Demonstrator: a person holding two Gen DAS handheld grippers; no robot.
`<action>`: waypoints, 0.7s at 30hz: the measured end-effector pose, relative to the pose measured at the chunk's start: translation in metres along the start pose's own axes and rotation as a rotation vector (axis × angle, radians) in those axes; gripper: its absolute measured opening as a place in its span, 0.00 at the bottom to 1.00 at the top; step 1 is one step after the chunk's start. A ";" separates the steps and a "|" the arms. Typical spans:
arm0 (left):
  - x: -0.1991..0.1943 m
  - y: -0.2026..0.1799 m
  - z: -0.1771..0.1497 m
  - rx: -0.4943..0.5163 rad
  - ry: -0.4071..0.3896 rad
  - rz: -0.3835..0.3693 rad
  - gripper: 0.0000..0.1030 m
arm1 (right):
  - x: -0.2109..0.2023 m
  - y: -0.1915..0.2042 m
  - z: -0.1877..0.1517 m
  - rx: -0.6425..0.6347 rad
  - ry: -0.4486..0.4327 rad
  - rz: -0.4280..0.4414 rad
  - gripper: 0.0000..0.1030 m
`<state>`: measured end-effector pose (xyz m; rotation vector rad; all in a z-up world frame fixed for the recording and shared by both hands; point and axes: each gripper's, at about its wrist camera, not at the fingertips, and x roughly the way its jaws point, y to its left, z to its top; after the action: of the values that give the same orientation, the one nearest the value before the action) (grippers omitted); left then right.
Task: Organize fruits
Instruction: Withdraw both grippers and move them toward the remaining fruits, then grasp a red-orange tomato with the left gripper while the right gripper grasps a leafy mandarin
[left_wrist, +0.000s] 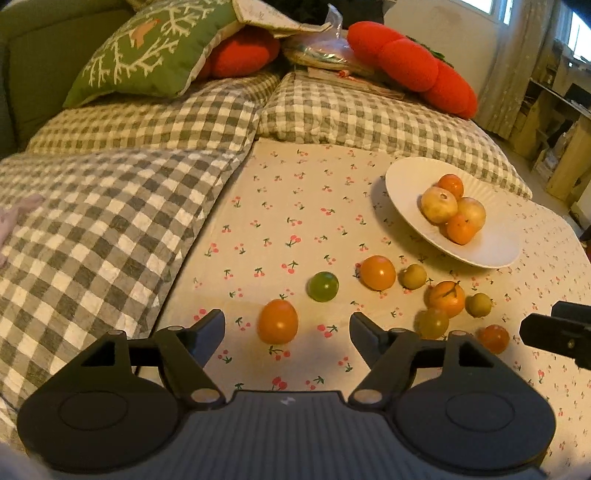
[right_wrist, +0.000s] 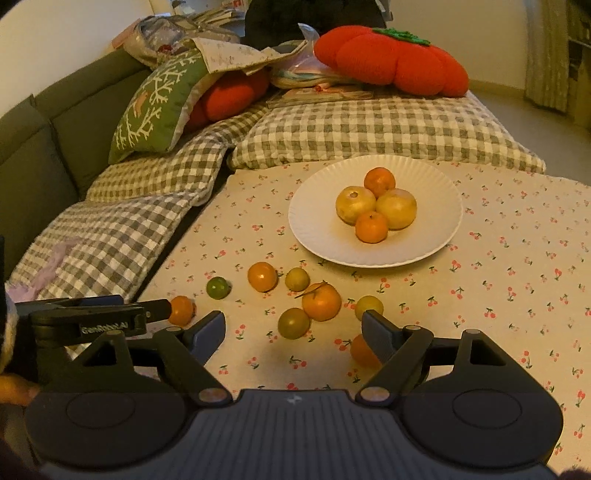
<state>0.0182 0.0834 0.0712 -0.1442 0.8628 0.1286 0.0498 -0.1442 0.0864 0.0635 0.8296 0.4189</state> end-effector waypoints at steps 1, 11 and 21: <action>0.002 0.002 0.000 -0.011 0.004 -0.001 0.67 | 0.002 0.000 -0.001 -0.001 0.002 -0.009 0.76; 0.020 0.004 0.001 -0.026 0.031 0.017 0.67 | 0.031 -0.005 -0.008 0.002 0.062 -0.041 0.74; 0.054 0.004 0.001 -0.049 0.107 0.043 0.61 | 0.044 -0.013 -0.008 0.039 0.092 -0.042 0.72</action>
<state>0.0535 0.0904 0.0302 -0.1791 0.9704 0.1838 0.0743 -0.1397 0.0476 0.0628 0.9286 0.3686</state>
